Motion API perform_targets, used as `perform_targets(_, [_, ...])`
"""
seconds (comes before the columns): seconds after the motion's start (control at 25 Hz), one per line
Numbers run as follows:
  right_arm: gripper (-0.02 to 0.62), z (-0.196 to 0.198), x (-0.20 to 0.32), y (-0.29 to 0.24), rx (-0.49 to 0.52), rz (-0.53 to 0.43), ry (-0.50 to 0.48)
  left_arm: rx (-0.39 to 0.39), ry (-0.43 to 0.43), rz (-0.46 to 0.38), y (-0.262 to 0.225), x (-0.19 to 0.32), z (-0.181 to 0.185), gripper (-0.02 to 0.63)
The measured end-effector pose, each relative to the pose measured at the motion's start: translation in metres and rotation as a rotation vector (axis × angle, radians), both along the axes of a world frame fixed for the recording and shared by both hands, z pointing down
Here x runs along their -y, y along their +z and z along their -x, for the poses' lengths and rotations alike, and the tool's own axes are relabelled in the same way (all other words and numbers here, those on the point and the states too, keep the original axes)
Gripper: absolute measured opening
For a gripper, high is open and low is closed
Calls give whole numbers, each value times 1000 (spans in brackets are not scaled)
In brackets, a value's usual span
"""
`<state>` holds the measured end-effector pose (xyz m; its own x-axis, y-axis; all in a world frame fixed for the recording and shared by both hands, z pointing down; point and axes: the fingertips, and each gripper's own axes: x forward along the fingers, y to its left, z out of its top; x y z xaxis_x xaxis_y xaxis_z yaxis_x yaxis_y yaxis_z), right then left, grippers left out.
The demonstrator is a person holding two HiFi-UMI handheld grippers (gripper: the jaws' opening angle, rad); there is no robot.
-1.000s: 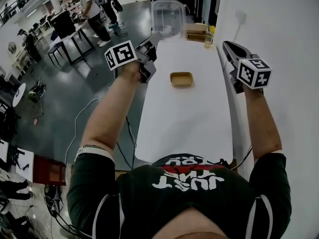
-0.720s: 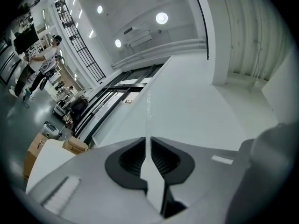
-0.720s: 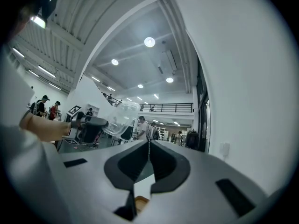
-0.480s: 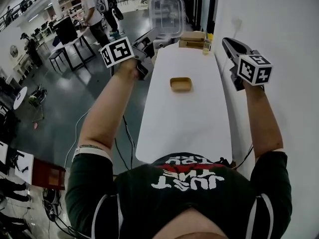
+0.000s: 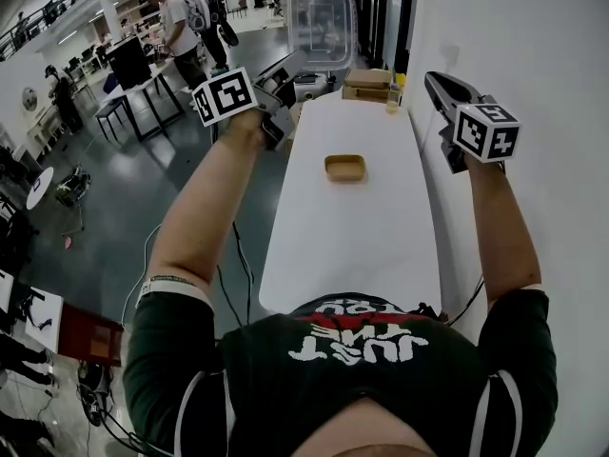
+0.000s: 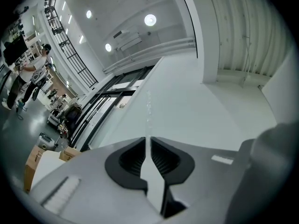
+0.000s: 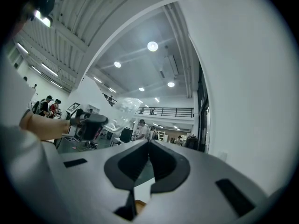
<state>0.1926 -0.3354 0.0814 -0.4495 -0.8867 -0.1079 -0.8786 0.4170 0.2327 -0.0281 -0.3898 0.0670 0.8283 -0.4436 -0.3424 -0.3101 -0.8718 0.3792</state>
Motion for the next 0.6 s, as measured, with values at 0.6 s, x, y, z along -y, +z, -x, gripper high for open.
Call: perform_targets(0.6, [8,2,6,-1,-1,2,-4,1,0,8,3,6,-1,38])
